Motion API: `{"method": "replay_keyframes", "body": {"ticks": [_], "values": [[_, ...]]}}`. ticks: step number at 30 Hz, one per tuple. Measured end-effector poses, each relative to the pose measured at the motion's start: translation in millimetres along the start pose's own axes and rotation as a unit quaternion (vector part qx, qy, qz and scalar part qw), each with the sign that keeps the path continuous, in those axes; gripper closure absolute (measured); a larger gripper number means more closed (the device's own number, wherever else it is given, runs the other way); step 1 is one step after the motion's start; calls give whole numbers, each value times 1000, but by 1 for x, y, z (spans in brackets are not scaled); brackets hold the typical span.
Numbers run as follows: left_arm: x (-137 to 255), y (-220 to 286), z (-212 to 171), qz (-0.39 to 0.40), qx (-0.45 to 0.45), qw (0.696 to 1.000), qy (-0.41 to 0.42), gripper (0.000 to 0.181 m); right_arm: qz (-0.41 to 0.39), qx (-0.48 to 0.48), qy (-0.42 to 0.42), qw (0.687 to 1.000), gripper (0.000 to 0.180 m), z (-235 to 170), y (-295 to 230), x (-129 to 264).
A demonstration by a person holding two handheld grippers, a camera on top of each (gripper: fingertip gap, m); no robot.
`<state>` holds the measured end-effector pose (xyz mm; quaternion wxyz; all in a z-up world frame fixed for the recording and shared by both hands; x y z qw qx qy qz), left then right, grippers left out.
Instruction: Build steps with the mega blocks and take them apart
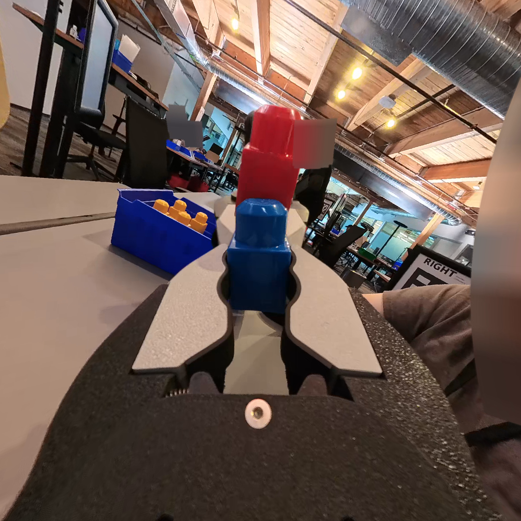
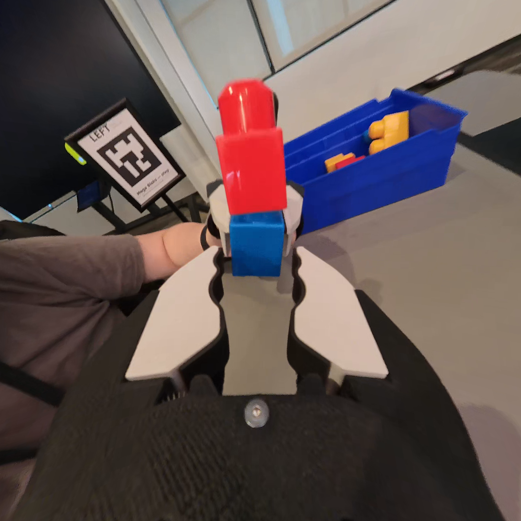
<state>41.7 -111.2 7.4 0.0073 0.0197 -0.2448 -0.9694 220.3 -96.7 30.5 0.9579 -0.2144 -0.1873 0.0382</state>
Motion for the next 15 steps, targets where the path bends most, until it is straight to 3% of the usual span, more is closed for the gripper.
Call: {"method": "replay_keyframes", "body": {"ticks": [1,15], "values": [[0,0,0,-1,-6,1000,0,145,4,8,-1,1000,144,-1,0,-3],[-6,4,-4,34,-53,996,-65,140,3,55,-16,998,144,-4,0,-7]]}}
Point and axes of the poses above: each gripper's, where its closed fingertips meet, x back along the fingers, z out of its top, y = z × x across the jaws, the point moved 9 cm from there along x, back along the fingers, and after that the axes turned 12 degrees about -y, right-handed, at the moved point
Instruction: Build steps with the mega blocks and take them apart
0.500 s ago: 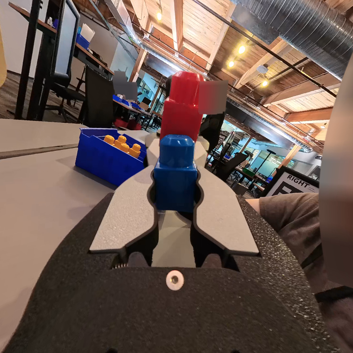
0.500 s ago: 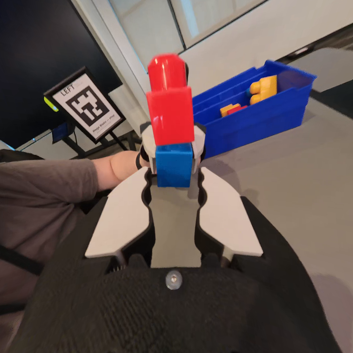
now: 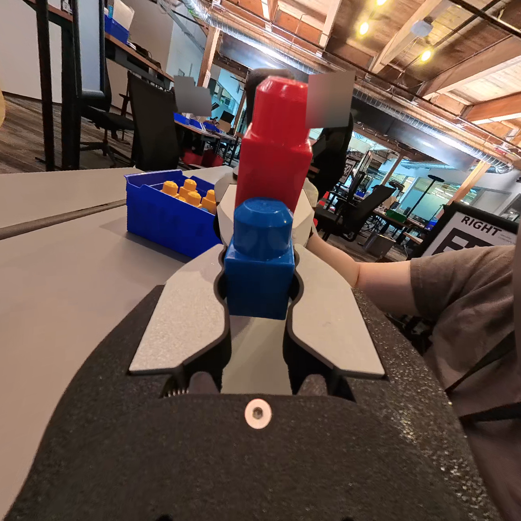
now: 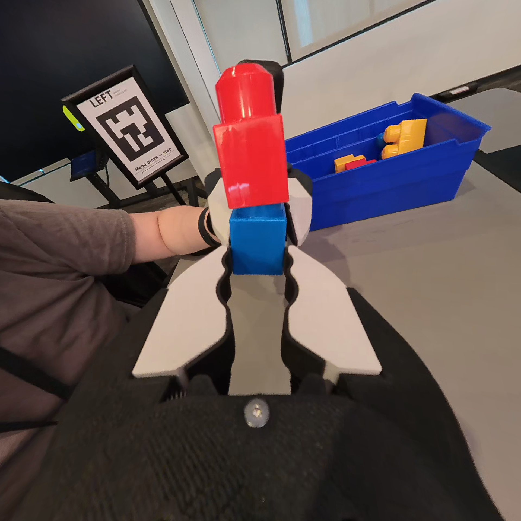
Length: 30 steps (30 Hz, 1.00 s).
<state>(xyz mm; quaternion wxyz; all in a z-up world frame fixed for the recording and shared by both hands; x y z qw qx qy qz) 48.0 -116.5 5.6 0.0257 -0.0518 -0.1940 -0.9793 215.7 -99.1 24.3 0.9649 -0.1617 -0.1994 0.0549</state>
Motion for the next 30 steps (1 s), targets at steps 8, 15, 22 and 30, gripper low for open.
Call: {"method": "replay_keyframes", "body": {"ticks": [8,15,22,30], "values": [[-7,-6,-8,33,6,999,-28,140,-88,22,15,996,125,17,-10,31],[-26,2,-15,32,-21,997,-61,139,-116,2,3,993,127,17,-13,20],[-20,6,-11,30,-27,999,-30,140,-54,-41,65,996,143,17,-11,19],[-14,2,-12,9,13,1000,-18,140,-54,-42,111,991,143,11,-7,10]]}}
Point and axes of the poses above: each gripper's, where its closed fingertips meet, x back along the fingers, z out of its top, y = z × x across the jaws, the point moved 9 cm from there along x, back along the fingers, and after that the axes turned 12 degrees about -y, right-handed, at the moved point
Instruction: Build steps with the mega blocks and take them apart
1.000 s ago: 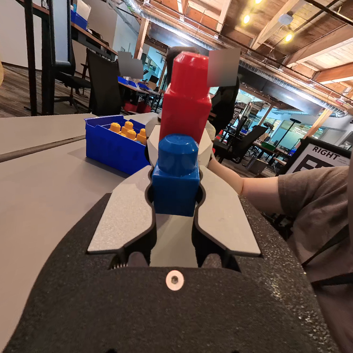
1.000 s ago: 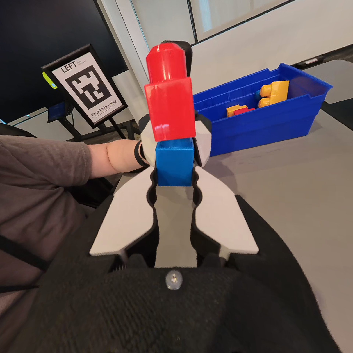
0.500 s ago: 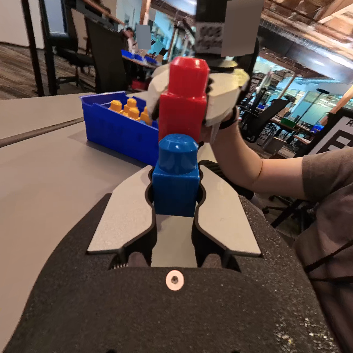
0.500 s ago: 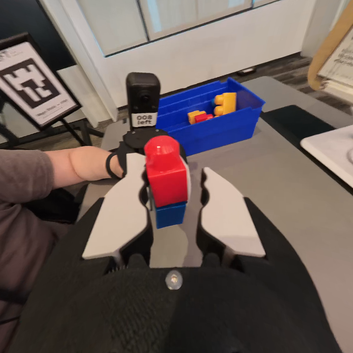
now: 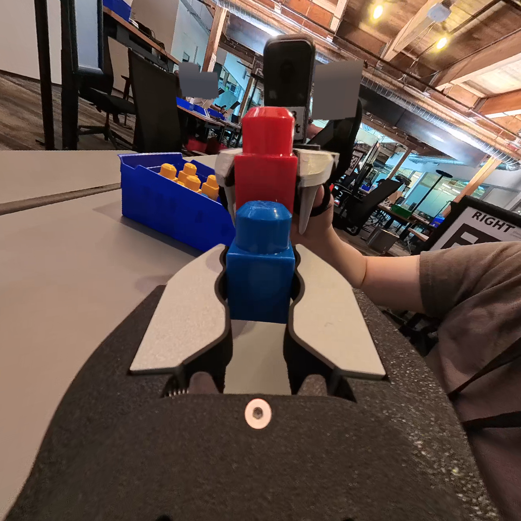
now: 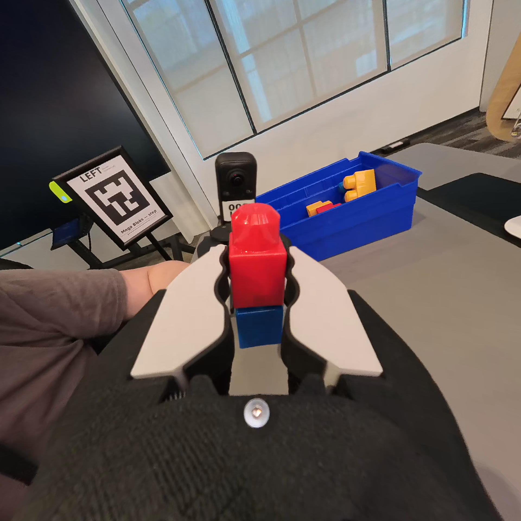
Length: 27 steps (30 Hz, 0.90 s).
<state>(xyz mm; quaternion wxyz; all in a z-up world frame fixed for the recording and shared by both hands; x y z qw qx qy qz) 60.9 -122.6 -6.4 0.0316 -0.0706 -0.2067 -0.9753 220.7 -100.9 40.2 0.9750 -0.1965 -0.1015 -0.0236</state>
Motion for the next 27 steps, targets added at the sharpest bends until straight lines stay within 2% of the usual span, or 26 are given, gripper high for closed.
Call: {"method": "replay_keyframes", "body": {"ticks": [11,13,14,16,21,27], "values": [[-7,-5,-2,-16,14,1000,-20,139,-11,3,12,1000,143,0,1,0],[-13,-7,-7,-1,21,999,-39,122,-12,5,14,1000,143,1,-1,0],[-17,-7,-10,-3,24,999,-48,123,-14,7,12,1000,143,0,-1,-1],[-21,-6,-13,-28,28,998,-44,138,-21,14,4,1000,142,-1,-2,-3],[-22,-3,-9,-26,18,999,-29,140,-4,5,19,1000,143,1,0,1],[-22,-1,-10,-27,15,998,-57,140,8,9,-8,1000,141,7,-2,8]]}}
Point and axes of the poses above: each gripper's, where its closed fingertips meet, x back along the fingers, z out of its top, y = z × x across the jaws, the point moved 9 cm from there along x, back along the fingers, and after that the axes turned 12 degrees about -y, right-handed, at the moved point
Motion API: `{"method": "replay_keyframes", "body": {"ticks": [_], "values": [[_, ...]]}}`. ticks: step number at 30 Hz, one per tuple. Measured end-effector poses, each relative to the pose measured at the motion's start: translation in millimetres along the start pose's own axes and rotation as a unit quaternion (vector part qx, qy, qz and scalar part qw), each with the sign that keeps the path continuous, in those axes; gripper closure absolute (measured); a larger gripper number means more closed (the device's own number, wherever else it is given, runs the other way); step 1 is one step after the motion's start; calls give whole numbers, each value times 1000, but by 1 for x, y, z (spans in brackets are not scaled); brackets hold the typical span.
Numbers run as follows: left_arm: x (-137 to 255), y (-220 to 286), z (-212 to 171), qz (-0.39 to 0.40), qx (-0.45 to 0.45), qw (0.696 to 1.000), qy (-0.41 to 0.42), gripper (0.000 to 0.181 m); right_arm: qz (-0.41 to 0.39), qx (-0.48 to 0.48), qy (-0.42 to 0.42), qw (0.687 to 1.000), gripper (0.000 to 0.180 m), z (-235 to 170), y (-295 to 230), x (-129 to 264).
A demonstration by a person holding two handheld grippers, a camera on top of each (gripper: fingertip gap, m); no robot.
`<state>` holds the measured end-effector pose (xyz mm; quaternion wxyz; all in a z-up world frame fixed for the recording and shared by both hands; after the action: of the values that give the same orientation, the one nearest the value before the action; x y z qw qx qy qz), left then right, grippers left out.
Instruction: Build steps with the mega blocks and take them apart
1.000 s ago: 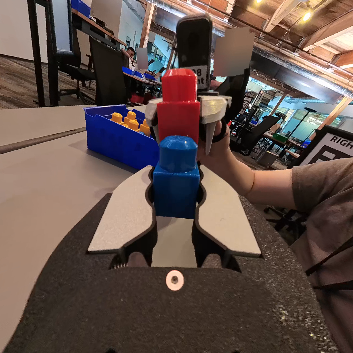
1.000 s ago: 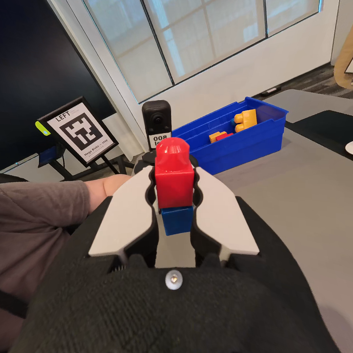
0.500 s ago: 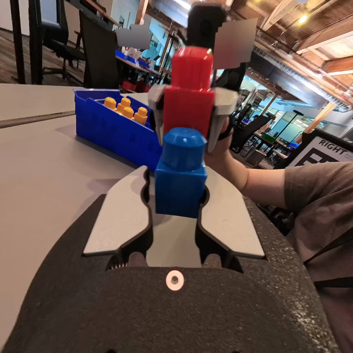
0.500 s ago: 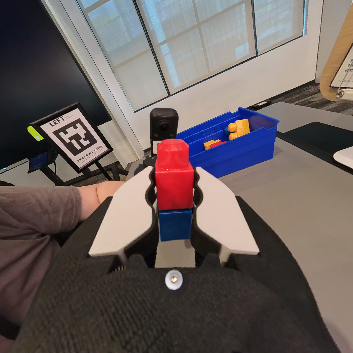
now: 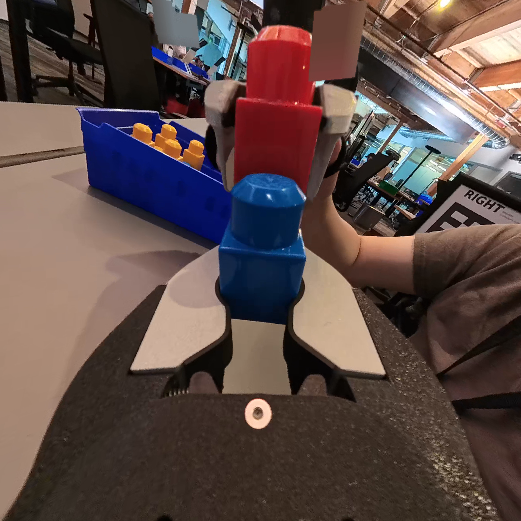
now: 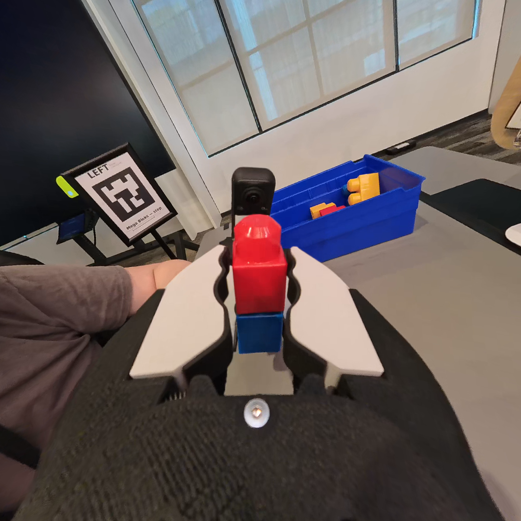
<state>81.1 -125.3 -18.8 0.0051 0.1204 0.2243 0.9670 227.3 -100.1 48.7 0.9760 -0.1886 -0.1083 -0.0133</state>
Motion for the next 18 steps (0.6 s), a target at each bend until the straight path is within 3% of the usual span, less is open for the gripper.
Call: {"method": "replay_keyframes", "body": {"ticks": [18], "values": [[4,0,-1,14,14,1000,14,141,-11,-12,-4,1000,142,-5,3,-4]]}}
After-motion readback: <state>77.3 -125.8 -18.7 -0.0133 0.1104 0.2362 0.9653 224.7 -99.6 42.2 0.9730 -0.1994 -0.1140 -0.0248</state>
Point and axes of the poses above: each gripper's, where its closed fingertips meet, x back along the fingers, z out of its top, y = z × x across the jaws, the point moved 9 cm from there along x, back along the fingers, and after that the axes turned 12 degrees about -y, right-handed, at the moved point
